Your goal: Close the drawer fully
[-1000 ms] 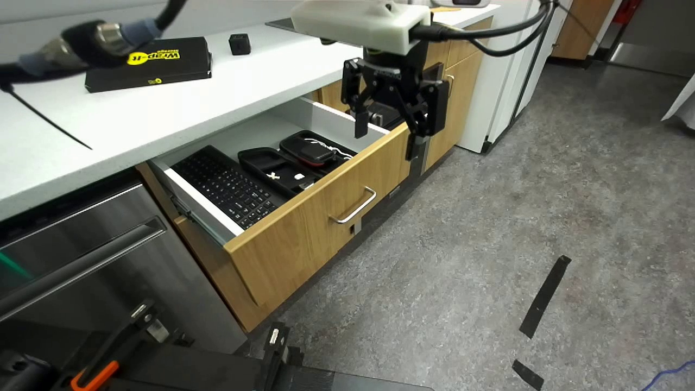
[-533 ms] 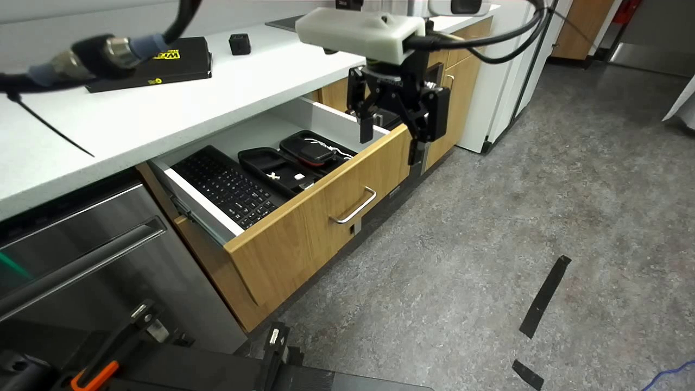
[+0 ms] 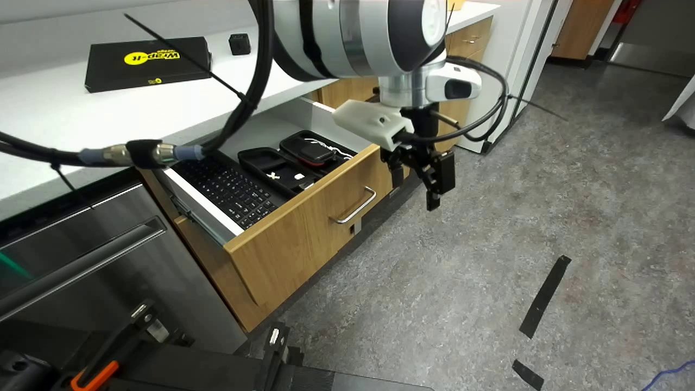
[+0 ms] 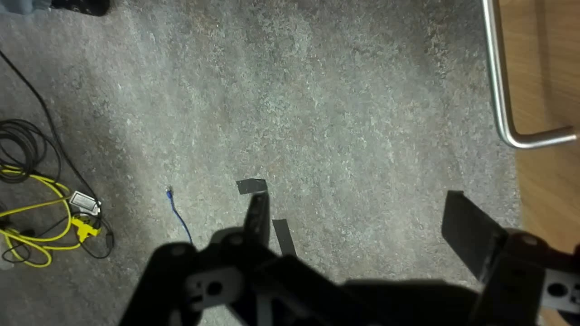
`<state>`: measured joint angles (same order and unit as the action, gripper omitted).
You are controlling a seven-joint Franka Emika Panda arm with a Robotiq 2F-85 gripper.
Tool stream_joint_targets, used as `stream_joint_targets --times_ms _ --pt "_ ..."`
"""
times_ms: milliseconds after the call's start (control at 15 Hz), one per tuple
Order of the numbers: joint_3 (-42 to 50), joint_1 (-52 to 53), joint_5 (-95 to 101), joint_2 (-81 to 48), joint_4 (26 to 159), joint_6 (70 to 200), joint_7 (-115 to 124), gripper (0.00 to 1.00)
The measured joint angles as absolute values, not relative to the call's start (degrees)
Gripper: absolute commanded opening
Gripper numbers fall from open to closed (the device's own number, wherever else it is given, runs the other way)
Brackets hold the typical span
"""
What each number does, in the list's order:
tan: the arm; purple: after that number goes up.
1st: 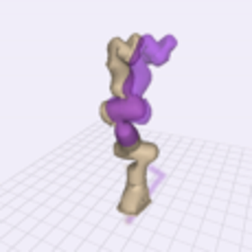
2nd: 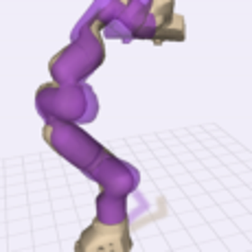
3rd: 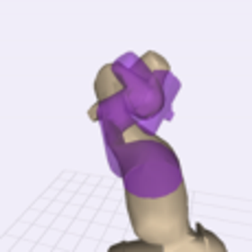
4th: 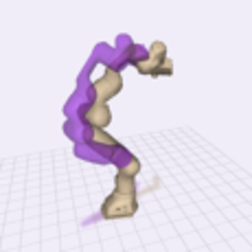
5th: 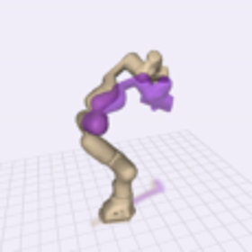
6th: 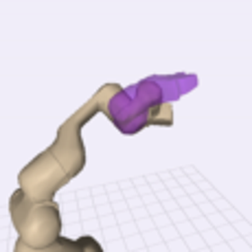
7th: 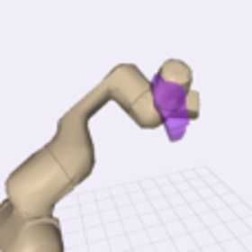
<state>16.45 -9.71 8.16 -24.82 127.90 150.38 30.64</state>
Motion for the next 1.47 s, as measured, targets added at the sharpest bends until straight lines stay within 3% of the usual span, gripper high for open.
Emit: stream_joint_targets --times_ms 533,1067,1467 --pt "13.03 -8.42 -1.91 -39.24 116.63 150.22 29.91 1.0" --pt "2.34 -8.3 -10.53 -42.16 107.33 142.92 23.72 1.0" --pt "1.57 -7.99 -11.04 -42.84 105.14 141.08 23.26 1.0"
